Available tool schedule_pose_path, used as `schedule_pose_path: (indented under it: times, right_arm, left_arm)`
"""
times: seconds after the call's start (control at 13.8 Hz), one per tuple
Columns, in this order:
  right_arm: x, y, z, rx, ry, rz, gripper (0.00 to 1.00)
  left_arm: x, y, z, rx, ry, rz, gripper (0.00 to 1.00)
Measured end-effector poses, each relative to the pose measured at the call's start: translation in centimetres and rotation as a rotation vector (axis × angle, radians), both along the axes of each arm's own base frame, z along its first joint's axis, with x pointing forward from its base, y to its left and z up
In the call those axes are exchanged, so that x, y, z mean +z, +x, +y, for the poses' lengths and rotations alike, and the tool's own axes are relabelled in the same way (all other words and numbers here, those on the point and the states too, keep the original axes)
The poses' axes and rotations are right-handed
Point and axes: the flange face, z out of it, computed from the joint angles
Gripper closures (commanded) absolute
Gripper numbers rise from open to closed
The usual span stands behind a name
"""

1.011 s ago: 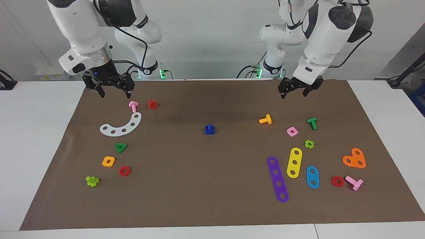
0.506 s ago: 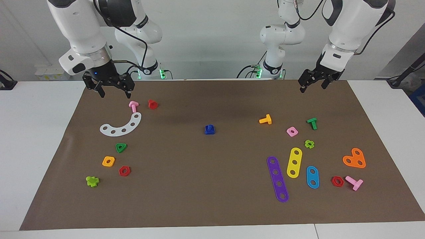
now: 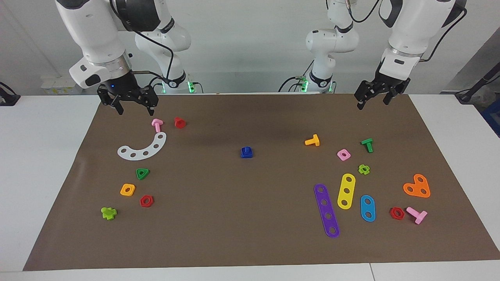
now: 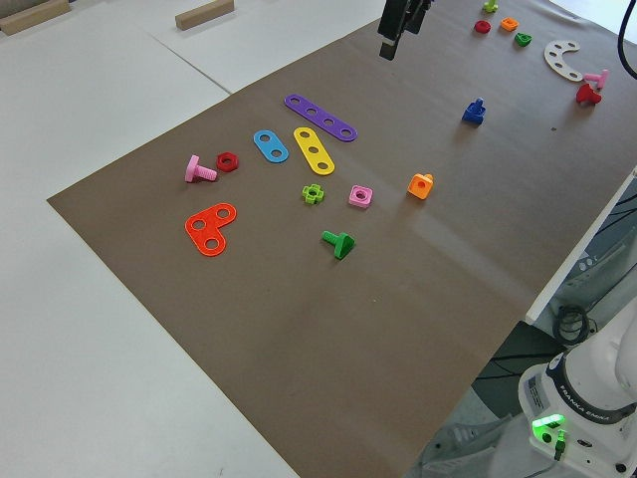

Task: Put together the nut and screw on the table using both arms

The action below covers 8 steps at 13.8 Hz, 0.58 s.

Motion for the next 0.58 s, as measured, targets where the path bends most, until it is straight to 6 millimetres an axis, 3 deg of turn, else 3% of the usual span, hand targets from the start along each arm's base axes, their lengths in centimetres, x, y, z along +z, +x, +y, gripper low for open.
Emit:
schedule_pose_path:
  times: [0.58]
  right_arm:
    - [-0.1,-0.1,0.0,0.0,0.0,0.005,0.0]
  left_arm:
    - [-1.4,0.3,0.6,0.01,0.0,-0.002,0.0]
